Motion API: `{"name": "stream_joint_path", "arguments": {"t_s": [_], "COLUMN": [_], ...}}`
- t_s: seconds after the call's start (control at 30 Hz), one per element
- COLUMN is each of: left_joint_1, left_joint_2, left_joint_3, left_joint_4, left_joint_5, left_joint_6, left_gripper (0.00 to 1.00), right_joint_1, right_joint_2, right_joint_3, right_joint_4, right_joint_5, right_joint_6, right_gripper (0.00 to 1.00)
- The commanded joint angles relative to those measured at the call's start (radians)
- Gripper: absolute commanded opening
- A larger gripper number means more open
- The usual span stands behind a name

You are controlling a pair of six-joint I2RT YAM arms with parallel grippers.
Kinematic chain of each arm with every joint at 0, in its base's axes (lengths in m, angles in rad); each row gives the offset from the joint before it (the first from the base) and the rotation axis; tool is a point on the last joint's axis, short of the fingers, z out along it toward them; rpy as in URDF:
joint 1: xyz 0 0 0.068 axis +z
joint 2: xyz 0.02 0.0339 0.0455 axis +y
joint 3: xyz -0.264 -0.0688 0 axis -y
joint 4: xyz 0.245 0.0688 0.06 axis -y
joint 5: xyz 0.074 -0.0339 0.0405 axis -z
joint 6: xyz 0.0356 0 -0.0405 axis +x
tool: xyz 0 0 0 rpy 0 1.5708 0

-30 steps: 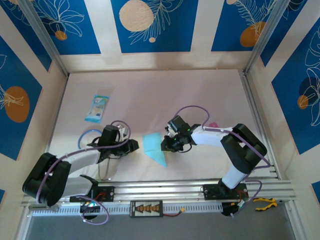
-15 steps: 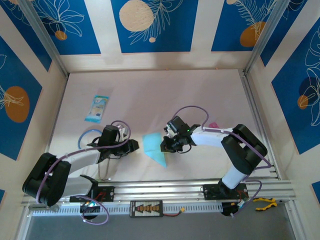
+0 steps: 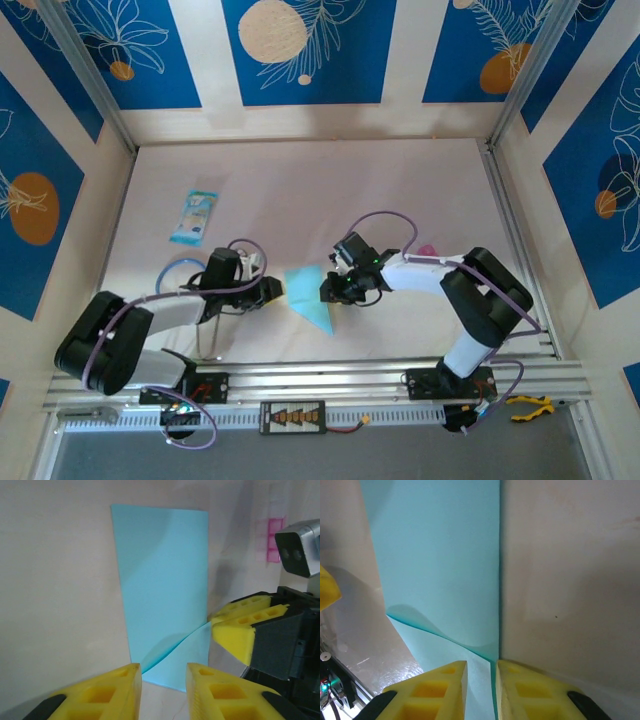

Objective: Fold a paper plane with a square sheet of paper (pick it up from the middle)
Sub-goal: Fourth fold the wing at the center of the table.

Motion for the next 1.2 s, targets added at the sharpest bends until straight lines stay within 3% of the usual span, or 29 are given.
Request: {"name": "stream_joint_path", "arguments": {"t_s": [0.0, 0.47, 0.83, 1.17], "left_joint_1": [-0.019, -0.092, -0.115, -0.118], "left_joint_2": [0.040, 0.169, 0.243, 0.221], "left_joint_3": [0.026, 0.063, 0.062, 0.067], "left_joint_4": [0.087, 0.111, 0.107, 0.081], "left_joint_5": [0.058, 0.025, -0.011, -0.027], "left_joint_6": [-0.021, -0.026, -0.025, -0.023], "left_gripper": [0.28, 0.21, 0.17, 0.16], "right_joint_1": [0.003, 0.008, 0.019, 0.022], "right_joint_2": [0.022, -0.018, -0.022, -0.004], "right_joint_3": [-0.002, -0.004, -0.002, 0.001], "right_joint_4": [0.007, -0.001, 0.020, 0.028], "right_joint_5": [-0.023, -0.034, -0.071, -0.078], "right_joint_6": [0.006, 0.000, -0.002, -0.007], "right_gripper": [0.23, 0.13, 0.13, 0.14]}}
